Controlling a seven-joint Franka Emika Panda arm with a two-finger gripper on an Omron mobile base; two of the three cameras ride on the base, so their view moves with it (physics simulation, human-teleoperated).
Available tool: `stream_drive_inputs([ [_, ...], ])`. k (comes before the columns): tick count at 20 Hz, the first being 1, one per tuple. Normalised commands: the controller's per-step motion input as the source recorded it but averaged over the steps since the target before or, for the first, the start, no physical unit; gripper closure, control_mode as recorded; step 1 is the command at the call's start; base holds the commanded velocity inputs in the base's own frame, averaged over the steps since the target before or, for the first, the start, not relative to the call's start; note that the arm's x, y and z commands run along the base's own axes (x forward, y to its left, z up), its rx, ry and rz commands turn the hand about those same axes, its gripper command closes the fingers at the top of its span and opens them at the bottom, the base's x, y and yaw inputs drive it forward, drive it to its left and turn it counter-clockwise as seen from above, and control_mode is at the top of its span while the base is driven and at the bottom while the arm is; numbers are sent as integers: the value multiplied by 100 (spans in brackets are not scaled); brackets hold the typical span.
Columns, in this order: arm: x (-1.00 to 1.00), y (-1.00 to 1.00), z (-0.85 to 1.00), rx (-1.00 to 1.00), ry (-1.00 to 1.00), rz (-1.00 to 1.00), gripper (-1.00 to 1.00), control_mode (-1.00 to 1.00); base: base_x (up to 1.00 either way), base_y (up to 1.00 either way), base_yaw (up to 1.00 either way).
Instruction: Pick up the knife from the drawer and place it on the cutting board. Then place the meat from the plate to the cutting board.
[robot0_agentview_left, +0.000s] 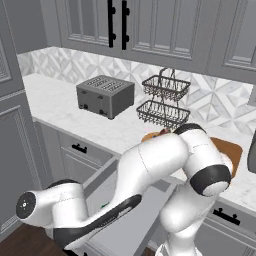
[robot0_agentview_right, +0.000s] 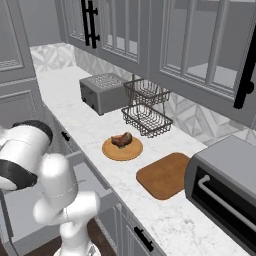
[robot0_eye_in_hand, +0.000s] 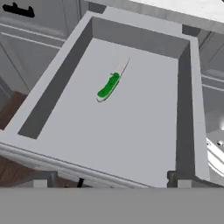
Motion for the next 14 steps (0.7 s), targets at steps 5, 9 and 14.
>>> stream_drive_inputs([
  [5, 1, -83, 74, 10, -17, -14, -100, -100, 0, 0, 0],
  [9, 50, -72, 19, 10, 4, -4, -100, -100, 0, 0, 0],
  [14, 99, -36, 2, 8, 31, 0, -100, -100, 0, 0, 0],
])
